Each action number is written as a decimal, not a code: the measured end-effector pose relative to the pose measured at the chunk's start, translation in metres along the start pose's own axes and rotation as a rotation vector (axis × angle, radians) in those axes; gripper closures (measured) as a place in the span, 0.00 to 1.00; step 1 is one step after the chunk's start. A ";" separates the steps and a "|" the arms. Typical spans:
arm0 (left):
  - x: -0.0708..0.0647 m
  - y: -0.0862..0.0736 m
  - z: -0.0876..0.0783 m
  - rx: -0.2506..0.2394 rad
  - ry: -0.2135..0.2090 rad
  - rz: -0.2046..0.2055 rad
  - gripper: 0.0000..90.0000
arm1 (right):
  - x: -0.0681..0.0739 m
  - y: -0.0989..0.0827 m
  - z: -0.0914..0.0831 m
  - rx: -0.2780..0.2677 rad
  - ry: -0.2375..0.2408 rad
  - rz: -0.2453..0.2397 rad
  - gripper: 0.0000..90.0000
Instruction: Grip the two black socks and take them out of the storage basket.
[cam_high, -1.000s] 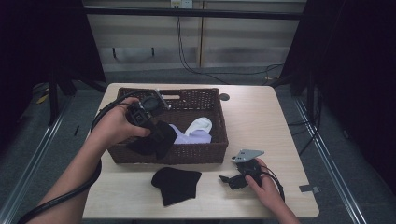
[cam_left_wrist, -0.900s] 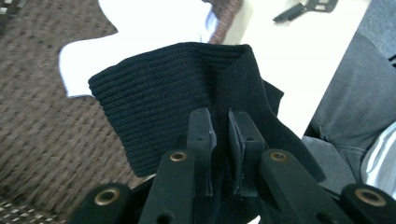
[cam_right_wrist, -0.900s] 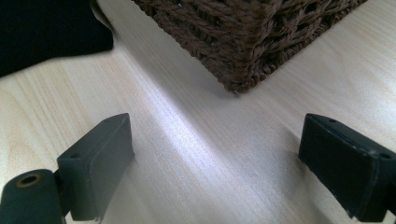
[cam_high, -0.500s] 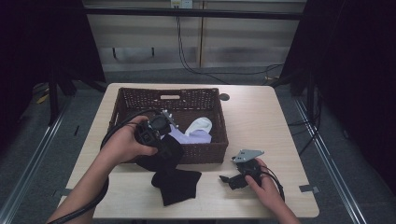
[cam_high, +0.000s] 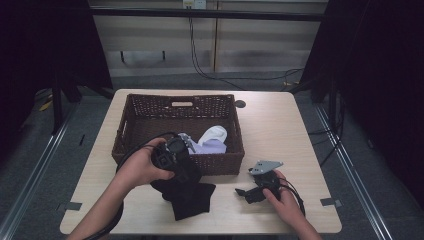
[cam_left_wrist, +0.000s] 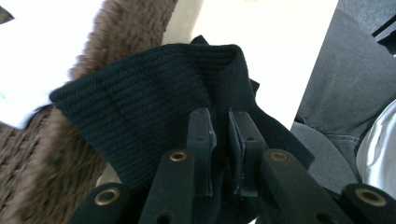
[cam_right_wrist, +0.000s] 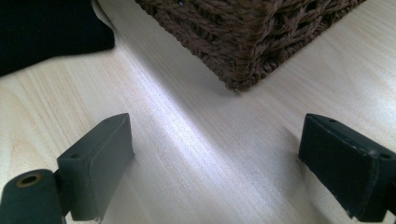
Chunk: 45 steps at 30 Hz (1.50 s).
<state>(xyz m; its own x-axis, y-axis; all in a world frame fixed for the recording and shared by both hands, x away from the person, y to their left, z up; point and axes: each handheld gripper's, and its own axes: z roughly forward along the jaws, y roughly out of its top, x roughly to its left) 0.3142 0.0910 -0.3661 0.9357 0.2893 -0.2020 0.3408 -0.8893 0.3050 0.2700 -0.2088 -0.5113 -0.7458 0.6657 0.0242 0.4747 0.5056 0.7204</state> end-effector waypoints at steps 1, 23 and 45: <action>0.000 -0.001 0.006 -0.007 -0.002 -0.001 0.89 | 0.000 0.000 0.000 0.001 0.000 -0.002 0.10; -0.002 -0.005 0.042 0.007 -0.025 -0.006 0.84 | 0.000 0.000 0.000 0.005 0.002 0.002 0.10; 0.004 -0.023 0.020 -0.095 0.052 -0.028 0.39 | 0.001 -0.001 -0.001 0.005 -0.002 0.003 0.10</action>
<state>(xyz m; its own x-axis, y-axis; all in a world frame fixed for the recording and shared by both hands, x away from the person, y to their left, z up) 0.3083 0.1054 -0.3921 0.9283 0.3335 -0.1642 0.3717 -0.8436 0.3875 0.2682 -0.2089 -0.5111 -0.7434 0.6684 0.0255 0.4796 0.5060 0.7169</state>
